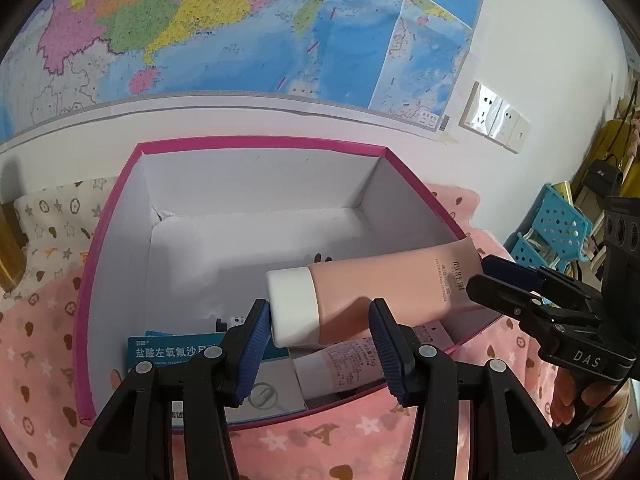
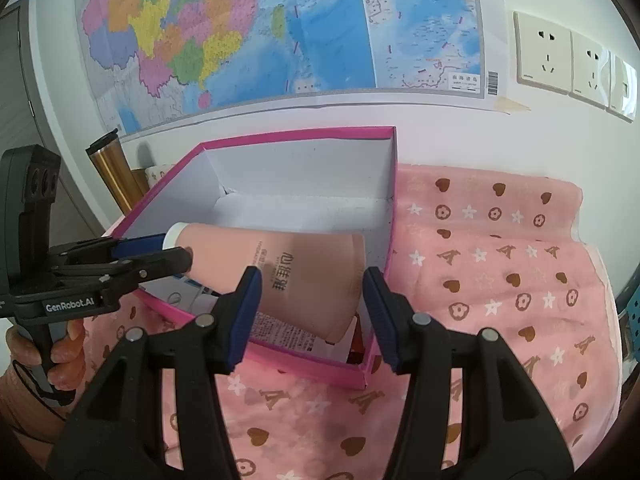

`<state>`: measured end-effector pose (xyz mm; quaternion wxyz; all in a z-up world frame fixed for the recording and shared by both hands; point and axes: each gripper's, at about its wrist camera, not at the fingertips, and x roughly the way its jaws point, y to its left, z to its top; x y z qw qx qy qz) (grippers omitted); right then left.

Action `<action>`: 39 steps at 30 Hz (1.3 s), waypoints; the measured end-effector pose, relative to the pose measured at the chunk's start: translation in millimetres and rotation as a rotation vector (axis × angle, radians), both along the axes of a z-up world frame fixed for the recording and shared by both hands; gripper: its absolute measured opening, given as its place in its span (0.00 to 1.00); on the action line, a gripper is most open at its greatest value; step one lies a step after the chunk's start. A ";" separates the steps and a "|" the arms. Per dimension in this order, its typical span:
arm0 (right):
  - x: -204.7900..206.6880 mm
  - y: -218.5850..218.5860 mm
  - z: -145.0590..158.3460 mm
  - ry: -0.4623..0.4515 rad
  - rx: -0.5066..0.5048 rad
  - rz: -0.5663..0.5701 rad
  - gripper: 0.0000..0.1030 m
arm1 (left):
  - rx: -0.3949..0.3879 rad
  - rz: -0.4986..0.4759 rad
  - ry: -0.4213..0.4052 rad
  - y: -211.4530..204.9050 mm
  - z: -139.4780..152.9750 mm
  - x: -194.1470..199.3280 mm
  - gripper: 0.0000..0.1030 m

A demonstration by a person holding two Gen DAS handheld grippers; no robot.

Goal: Organize rigid objects
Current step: 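Set the bottle down inside the box and open both tools, then lift both open tools up away from the magenta box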

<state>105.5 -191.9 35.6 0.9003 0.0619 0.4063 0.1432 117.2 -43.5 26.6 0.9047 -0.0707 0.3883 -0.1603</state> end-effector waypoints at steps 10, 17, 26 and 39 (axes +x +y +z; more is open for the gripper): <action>3.1 3.7 -1.2 0.004 -0.022 0.006 0.54 | 0.003 0.006 0.011 1.2 -2.8 3.5 0.49; 2.9 19.7 -2.4 0.002 -0.048 0.058 0.54 | 0.027 -0.024 -0.002 -10.4 -1.9 4.1 0.49; -15.2 24.9 -2.5 -0.012 -0.044 0.069 0.54 | 0.009 -0.032 -0.060 -2.7 3.6 -21.2 0.70; -82.8 44.3 -3.8 -0.088 -0.036 0.044 0.84 | 0.047 0.088 -0.133 22.3 3.5 -88.0 1.00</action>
